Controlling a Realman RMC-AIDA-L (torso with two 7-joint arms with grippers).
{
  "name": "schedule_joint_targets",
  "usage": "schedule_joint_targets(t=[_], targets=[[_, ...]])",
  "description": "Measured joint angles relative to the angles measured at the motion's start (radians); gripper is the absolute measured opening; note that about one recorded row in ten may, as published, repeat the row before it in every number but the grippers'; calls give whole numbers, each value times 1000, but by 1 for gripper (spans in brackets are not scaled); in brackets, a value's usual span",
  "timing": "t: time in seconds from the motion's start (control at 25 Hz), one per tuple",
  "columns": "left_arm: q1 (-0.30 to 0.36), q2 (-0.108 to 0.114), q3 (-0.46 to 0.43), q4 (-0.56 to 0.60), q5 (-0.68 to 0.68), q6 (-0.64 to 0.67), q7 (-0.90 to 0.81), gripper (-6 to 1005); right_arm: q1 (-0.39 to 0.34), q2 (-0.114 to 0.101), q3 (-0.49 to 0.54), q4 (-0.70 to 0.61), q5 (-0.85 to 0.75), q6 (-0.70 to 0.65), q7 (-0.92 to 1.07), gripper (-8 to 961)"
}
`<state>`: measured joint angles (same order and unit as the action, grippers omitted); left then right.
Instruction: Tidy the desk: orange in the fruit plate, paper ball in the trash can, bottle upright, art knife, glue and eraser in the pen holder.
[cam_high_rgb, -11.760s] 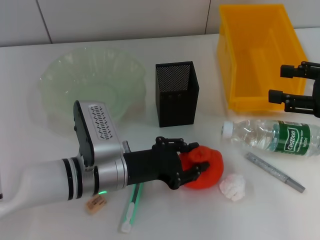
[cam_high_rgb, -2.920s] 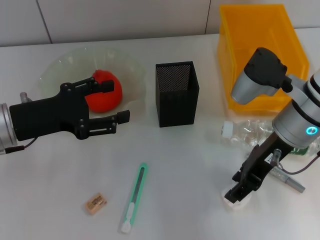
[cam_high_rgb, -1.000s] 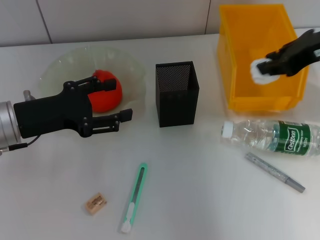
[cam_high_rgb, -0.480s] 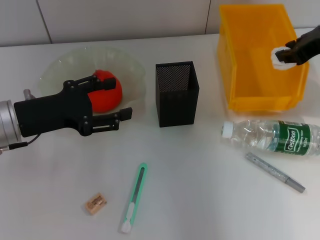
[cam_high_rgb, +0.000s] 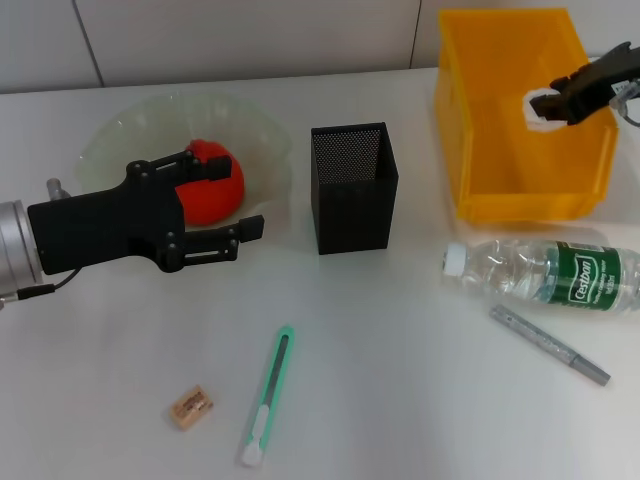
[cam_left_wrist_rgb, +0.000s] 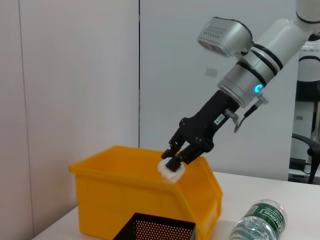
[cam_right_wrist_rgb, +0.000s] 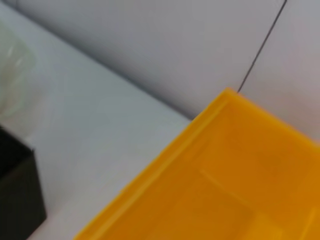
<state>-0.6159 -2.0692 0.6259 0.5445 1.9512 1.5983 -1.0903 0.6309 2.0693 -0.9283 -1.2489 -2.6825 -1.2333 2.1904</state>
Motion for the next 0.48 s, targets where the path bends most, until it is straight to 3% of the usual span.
schedule_joint_targets(t=[0.24,0.48], targets=[[-1,0,0,0,0,0,0,813,-22,8,-4,-19,49,50,-1,335],[-1,0,1,0,0,-12,1,813,-24,6,0,-19,63,62,-3,439]])
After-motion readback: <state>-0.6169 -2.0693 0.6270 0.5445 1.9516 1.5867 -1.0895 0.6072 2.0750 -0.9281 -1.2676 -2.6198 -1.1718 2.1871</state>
